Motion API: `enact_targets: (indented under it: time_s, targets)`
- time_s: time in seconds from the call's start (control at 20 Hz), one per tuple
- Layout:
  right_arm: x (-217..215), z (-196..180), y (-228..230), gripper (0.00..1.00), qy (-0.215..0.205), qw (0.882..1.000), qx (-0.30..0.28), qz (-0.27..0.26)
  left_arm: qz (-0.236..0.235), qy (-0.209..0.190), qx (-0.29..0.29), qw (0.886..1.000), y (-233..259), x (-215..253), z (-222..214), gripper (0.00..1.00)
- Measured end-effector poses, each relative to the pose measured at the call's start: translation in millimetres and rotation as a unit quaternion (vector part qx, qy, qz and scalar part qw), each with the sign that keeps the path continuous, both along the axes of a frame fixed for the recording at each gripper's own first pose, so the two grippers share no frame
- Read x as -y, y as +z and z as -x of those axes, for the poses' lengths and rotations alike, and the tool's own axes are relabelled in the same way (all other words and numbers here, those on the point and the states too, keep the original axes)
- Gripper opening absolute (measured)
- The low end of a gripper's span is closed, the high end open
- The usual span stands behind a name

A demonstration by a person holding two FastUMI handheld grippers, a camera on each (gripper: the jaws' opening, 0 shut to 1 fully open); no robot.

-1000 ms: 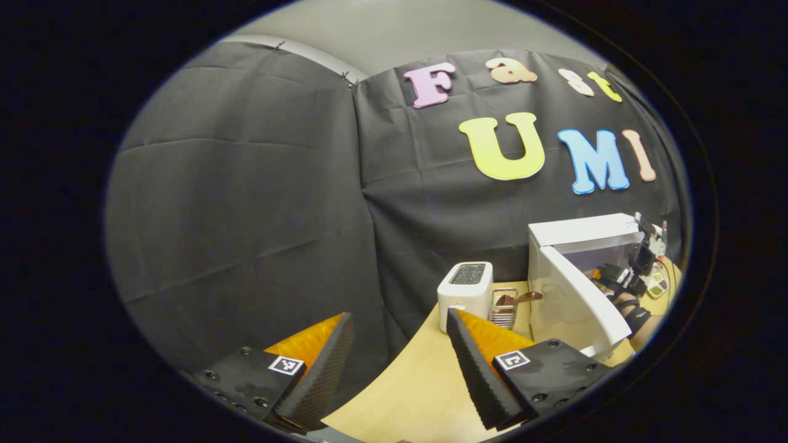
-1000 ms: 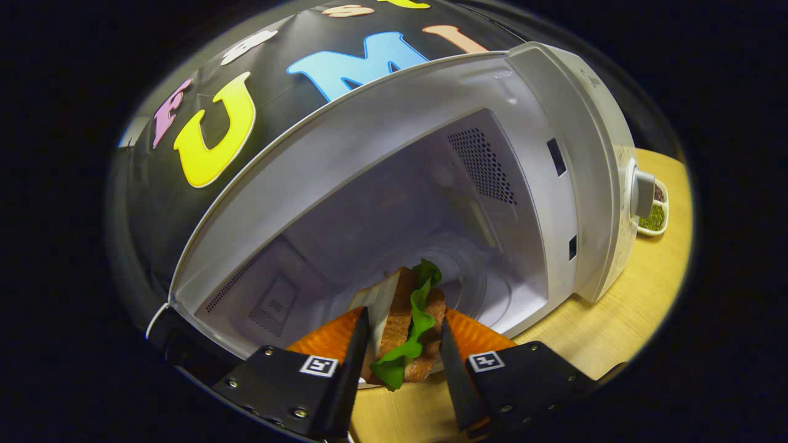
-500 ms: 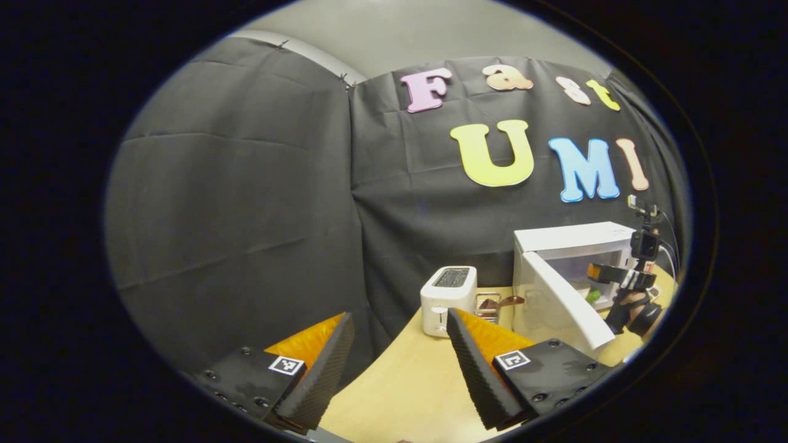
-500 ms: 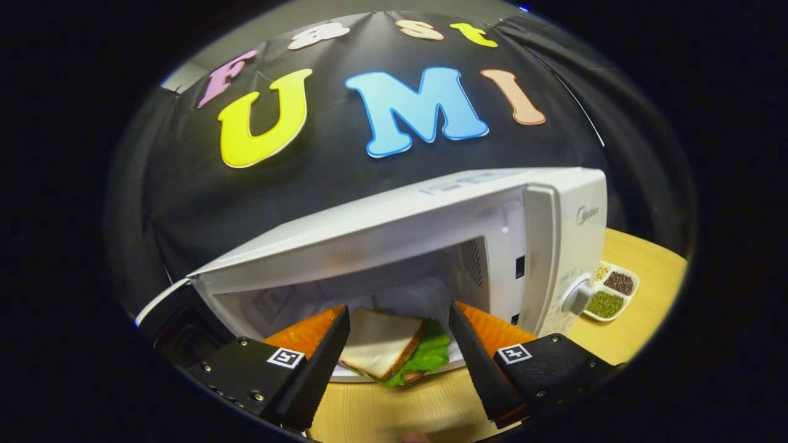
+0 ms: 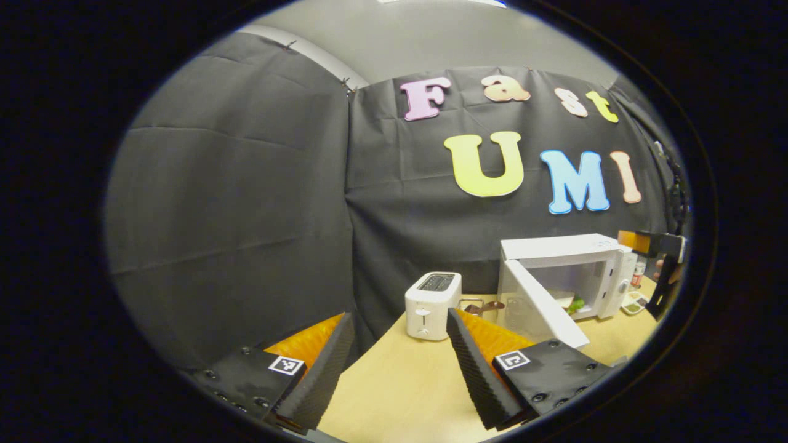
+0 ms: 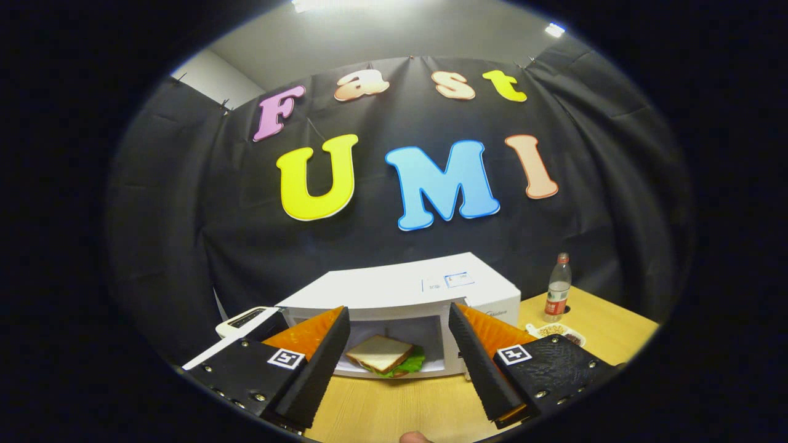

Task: Open the microwave oven with the left hand, put the food in, and close the microwave oven.

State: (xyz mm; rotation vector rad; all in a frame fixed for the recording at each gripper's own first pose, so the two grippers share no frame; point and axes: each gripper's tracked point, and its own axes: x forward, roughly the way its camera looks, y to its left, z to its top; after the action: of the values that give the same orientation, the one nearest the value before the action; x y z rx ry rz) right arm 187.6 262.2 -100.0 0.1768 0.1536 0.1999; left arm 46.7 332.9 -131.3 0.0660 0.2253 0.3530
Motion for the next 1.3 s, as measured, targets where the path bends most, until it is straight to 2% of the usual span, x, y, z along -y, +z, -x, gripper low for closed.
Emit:
enact_targets:
  time_s: [0.3, 0.45, 0.6, 0.7, 0.75, 0.8, 1.0, 1.05, 1.1, 1.2, 1.25, 1.3]
  targets:
    - [46.3, 64.4, 37.7, 0.98, 0.012, 0.999, 0.036, 0.036, 0.009, -0.010, -0.012, 1.000, -19.4, 18.8, -0.8, 1.00]
    - [68.4, 89.4, 41.7, 0.98, 0.019, 0.998, 0.038, 0.041, 0.025, -0.016, -0.011, 0.999, -31.5, 33.0, -3.4, 0.87]
    - [95.3, 110.4, 46.2, 0.98, 0.024, 0.997, 0.050, 0.050, 0.036, -0.023, -0.018, 0.999, -47.8, 49.6, -3.5, 0.41]
    - [115.5, 122.0, 45.7, 0.97, 0.020, 0.997, 0.052, 0.055, 0.040, -0.036, -0.031, 0.998, -59.5, 68.5, -7.1, 0.38]
    - [122.5, 126.9, 44.0, 0.98, 0.020, 0.997, 0.051, 0.054, 0.024, -0.016, -0.030, 0.999, -62.1, 63.2, -11.3, 0.38]
    - [129.8, 131.2, 42.0, 0.98, 0.020, 0.997, 0.048, 0.053, 0.032, -0.026, -0.042, 0.998, -68.7, 74.4, -10.0, 0.13]
    - [161.6, 144.0, 41.5, 0.98, 0.017, 0.997, 0.045, 0.058, 0.029, -0.037, -0.070, 0.996, -96.8, 104.8, -22.3, 0.10]
    - [170.4, 146.4, 42.5, 0.98, 0.015, 0.997, 0.049, 0.061, 0.025, -0.031, -0.074, 0.996, -98.0, 109.0, -21.1, 0.13]
    - [180.5, 148.7, 43.9, 0.98, 0.010, 0.996, 0.053, 0.065, 0.024, -0.026, -0.076, 0.996, -101.5, 110.8, -22.0, 0.10]
    - [199.7, 155.2, 44.2, 0.97, 0.003, 0.996, 0.055, 0.069, 0.043, -0.022, -0.078, 0.996, -103.8, 117.6, -20.7, 0.10]
    - [209.0, 156.4, 43.1, 0.98, -0.002, 0.996, 0.054, 0.069, 0.048, -0.021, -0.081, 0.995, -105.3, 122.2, -19.3, 0.07]
    - [218.2, 157.9, 42.9, 0.98, -0.007, 0.996, 0.053, 0.068, 0.050, -0.019, -0.081, 0.995, -107.3, 127.1, -18.9, 0.10]
